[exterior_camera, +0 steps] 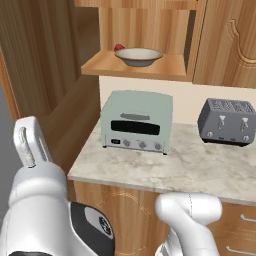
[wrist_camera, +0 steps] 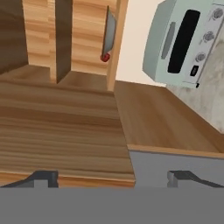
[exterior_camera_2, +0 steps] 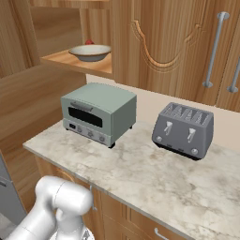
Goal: Pick the mug and place it in the sink. Pick the bowl and place it in the open cabinet and then close the cabinet.
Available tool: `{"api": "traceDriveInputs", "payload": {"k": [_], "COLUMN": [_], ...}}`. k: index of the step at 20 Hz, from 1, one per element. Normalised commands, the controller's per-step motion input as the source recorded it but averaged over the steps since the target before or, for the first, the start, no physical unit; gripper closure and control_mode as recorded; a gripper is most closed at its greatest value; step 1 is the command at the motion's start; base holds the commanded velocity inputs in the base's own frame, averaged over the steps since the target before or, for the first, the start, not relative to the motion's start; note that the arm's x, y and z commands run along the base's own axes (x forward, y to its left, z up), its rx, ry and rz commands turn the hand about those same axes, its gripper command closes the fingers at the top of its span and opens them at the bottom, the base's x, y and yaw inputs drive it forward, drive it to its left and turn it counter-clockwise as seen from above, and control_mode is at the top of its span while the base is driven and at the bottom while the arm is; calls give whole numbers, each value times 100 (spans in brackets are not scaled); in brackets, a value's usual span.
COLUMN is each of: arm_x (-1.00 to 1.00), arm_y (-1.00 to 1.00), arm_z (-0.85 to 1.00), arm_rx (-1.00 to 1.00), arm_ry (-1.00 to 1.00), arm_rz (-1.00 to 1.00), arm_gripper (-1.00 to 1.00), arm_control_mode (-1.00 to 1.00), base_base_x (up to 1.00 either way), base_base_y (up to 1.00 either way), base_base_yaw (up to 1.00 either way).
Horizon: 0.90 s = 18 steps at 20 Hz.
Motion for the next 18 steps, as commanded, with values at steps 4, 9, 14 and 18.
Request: {"api": "traceDriveInputs", "payload": {"k": [4, 9, 14, 18], "arm_x": [23, 34, 28, 25], "arm_y": [35, 33, 48, 55], "arm_z": [-17, -23, -16, -11], "arm_rx": [0, 0, 0, 0], "arm_ry": [0, 0, 0, 0], "arm_rz": [0, 0, 0, -1], "arm_gripper": [-100, -100, -100, -100], "arm_control_mode": [-100, -100, -100, -100], "base_base_x": [0, 0, 0, 0], "base_base_y": [0, 0, 0, 0], "base_base_yaw": [0, 0, 0, 0]}}
